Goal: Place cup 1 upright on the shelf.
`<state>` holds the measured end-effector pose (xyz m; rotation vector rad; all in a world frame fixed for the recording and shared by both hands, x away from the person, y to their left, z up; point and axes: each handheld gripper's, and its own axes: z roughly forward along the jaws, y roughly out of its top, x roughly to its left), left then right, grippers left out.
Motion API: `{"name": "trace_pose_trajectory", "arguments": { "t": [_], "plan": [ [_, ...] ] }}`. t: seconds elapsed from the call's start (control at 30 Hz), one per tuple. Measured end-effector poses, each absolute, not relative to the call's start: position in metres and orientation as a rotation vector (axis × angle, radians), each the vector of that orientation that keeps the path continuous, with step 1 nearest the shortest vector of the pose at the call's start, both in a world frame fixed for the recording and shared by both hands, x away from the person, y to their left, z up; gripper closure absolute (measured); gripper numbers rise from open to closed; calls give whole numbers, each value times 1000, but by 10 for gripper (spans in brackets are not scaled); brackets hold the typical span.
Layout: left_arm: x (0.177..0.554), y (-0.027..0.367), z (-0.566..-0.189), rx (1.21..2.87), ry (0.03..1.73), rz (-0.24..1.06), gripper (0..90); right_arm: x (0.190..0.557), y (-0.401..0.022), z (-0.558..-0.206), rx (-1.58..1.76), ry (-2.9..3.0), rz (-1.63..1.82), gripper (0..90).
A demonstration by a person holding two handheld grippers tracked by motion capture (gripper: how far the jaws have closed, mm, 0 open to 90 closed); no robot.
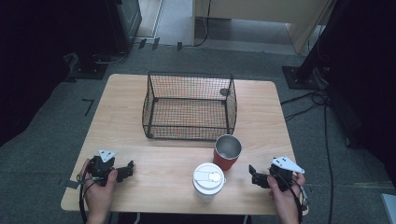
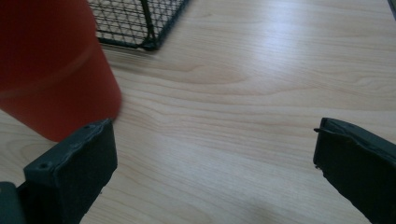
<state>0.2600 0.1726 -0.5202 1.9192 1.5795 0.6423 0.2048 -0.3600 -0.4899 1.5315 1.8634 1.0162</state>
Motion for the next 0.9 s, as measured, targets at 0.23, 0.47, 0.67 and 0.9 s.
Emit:
{"name": "trace_pose_trajectory", "arguments": {
  "t": [0.23, 0.47, 0.67, 0.9],
  "plan": [
    [260, 173, -520, 1919, 1579, 642, 2, 203, -349, -484, 1478, 1898, 1057, 0],
    [260, 173, -520, 1920, 1579, 642, 2, 203, -340, -481, 1456, 1908, 1089, 0],
    [260, 173, -520, 1920, 1579, 642, 2, 203, -333, -479, 1432, 1929, 1112, 0],
    [260, 173, -520, 1920, 1579, 642, 2, 206, -328, -477, 1416, 1941, 1138, 14]
  ]
}}
